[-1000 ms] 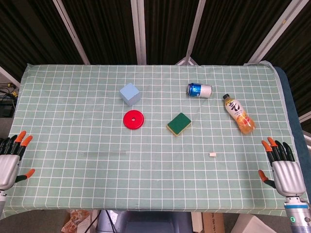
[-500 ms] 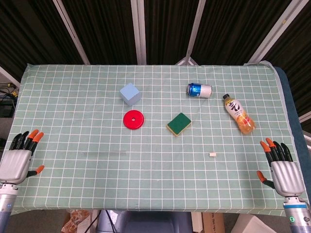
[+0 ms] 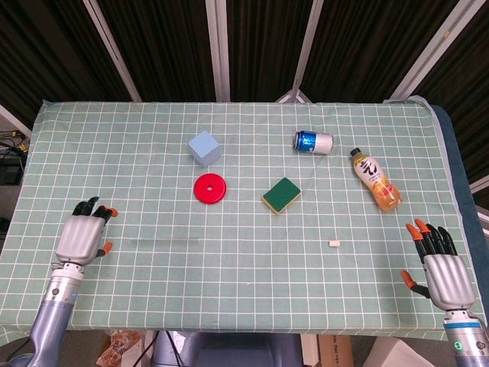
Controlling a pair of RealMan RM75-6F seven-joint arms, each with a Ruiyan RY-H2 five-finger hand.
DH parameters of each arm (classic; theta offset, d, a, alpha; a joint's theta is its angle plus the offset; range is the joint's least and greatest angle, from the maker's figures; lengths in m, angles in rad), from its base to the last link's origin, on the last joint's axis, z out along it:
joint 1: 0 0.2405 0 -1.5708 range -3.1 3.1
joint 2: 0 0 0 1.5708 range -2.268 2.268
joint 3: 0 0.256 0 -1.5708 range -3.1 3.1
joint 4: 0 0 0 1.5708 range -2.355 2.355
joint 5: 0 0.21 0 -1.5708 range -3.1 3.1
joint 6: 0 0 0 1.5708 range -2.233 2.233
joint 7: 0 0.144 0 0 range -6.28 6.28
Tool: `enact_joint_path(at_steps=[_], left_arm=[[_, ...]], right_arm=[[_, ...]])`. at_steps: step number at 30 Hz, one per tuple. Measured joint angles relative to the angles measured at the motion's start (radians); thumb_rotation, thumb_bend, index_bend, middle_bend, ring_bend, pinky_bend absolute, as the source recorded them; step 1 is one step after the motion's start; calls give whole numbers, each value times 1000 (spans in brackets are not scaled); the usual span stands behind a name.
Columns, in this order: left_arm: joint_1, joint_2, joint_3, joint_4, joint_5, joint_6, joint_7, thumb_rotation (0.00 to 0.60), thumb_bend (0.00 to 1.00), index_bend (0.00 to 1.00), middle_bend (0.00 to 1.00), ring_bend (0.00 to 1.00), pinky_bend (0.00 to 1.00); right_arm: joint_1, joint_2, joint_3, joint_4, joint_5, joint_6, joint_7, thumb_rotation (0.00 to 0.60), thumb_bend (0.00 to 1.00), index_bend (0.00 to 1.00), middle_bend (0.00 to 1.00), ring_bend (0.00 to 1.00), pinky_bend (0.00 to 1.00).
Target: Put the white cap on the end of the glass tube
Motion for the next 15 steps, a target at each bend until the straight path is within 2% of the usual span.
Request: enact_joint_path(at_steps=[11, 15], left_arm=[[-145, -245, -39, 22, -249, 10, 238, 600, 324, 383, 392, 165, 235], [-170, -280, -33, 43, -275, 32, 268, 600, 334, 401, 417, 187, 254]], right_arm=[[7, 7, 2, -6, 13, -20, 25, 600, 330, 0, 0, 0, 0], [8, 8, 1, -9, 15, -24, 27, 600, 329, 0, 0, 0, 0]])
